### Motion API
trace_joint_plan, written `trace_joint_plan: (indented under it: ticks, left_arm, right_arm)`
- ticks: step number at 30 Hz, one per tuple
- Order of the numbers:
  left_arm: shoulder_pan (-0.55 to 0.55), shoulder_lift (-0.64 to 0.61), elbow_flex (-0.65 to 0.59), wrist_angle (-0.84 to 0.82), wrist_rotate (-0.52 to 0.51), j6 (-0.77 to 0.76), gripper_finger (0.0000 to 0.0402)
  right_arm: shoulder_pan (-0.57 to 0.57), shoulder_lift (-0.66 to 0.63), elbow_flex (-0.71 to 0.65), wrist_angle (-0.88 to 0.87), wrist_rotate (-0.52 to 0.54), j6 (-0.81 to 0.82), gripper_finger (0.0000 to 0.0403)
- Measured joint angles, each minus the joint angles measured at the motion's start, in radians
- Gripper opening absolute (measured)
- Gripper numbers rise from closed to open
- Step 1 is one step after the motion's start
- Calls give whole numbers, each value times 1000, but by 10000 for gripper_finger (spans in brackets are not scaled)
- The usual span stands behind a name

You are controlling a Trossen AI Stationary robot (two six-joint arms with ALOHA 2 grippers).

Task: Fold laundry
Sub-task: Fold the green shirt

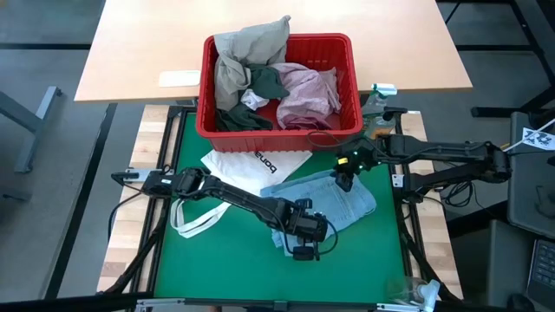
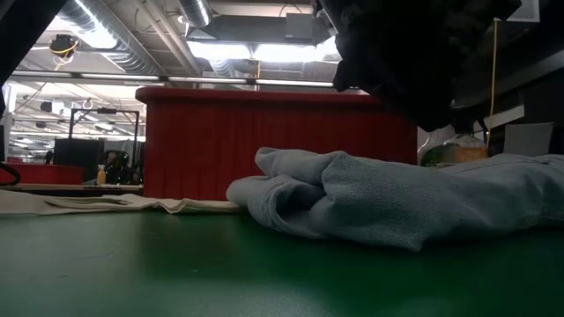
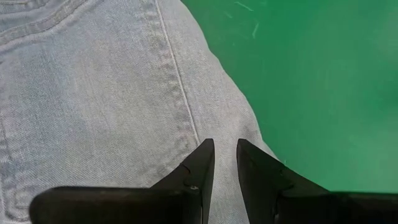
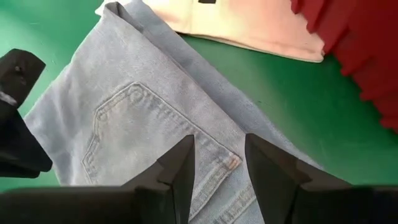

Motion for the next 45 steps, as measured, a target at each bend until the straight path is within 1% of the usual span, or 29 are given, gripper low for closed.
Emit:
trace_joint_plan:
  ticks: [9,22,27,30,34,41,45]
  left_arm:
    - [8,0,0,8,-20,1,66]
    - [10,-1,1,11,-21,1,66]
    - [12,-1,1,21,-56,12,66]
    - [21,-2,1,34,-101,23,66]
    - [31,-2,1,44,-150,24,80]
    - [60,-2,1,57,-149,24,122]
    - [87,-2,1,56,-141,1,128]
  right_arm:
    - [0,0,0,0,-1,0,143]
    - [0,0,0,1,-1,0,143]
    - [0,0,0,1,-1,0,143]
    - [0,0,0,1,-1,0,143]
    - [0,0,0,0,-1,-1,143]
    - [0,0,0,1,-2,-1,143]
    - [0,0,0,7,-2,-21,143]
